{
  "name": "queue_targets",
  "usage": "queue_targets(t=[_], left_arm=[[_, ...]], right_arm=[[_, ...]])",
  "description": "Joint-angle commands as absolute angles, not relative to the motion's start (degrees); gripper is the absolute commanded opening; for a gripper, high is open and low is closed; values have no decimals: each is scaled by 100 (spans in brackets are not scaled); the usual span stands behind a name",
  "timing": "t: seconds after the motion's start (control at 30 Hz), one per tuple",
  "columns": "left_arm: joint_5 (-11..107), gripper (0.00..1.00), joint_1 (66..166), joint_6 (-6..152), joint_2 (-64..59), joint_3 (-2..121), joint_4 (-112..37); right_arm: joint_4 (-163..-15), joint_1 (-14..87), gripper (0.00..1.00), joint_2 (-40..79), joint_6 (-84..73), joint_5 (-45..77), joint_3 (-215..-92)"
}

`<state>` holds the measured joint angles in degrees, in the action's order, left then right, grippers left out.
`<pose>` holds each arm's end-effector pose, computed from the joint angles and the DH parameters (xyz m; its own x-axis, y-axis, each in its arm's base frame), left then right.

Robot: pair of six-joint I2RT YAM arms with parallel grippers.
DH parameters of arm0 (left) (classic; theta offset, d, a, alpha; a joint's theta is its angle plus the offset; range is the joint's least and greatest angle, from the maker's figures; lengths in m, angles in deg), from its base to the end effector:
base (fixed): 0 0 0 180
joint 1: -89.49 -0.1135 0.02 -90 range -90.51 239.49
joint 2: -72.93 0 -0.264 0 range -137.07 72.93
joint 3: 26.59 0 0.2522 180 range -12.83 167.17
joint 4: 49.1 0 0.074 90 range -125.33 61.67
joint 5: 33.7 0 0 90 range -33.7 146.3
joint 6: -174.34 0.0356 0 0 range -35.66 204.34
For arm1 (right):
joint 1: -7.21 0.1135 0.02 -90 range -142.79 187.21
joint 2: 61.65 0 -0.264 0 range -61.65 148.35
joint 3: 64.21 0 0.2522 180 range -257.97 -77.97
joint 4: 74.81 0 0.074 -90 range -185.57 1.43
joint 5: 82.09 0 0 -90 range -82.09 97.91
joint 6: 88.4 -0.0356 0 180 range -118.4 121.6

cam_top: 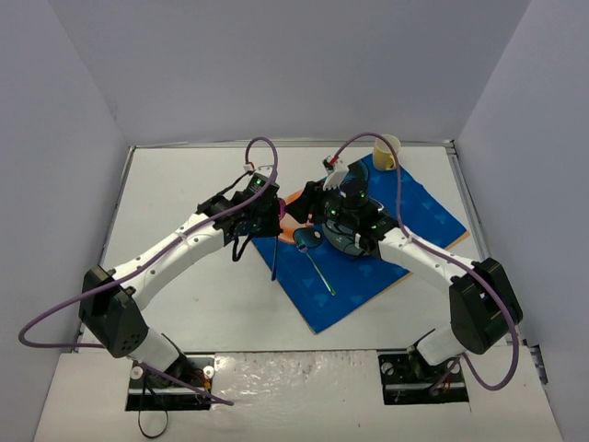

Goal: Set the dinner table for one person

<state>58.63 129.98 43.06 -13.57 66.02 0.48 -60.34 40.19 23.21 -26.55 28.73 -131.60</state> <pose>0.2551 -0.2159 0.3285 -0.8064 -0.1783 -0.5638 0.1255 0.8802 -0.4578 0.2817 0.1979 0.2951 -0.4192 0.2536 -0.8717 -0.6904 0.5344 0.4875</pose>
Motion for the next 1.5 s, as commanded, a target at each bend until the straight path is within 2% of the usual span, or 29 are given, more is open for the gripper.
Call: queue_targets(t=[0.0,0.6,1.0,1.03,1.17,1.27,1.37,1.47], left_arm=[[5737,0,13045,4171,-1057,6838,-308],[5669,0,13089,4026,-1150,6856,-457],[5648,0,13124,4006,-1241,6785,-536],[5652,0,13124,4013,-1242,6782,-534],[5769,18,13124,4042,-1248,6712,-489],[5822,39,13115,4109,-1228,6621,-512],[5906,67,13110,4205,-1170,6552,-539],[5932,83,13056,4334,-1082,6511,-550]], right_arm=[[-5419,4079,46,2371,-2661,2938,-13492],[-5288,4131,31,2620,-2697,3076,-13540],[-5280,4131,0,2546,-2618,3059,-13466],[-5294,4130,0,2542,-2613,3059,-13466],[-5492,4024,0,2440,-2447,3103,-13466],[-5620,3832,0,2369,-2343,3249,-13457],[-5819,3586,0,2254,-2188,3439,-13464],[-6179,3189,0,2172,-1880,3656,-13546]])
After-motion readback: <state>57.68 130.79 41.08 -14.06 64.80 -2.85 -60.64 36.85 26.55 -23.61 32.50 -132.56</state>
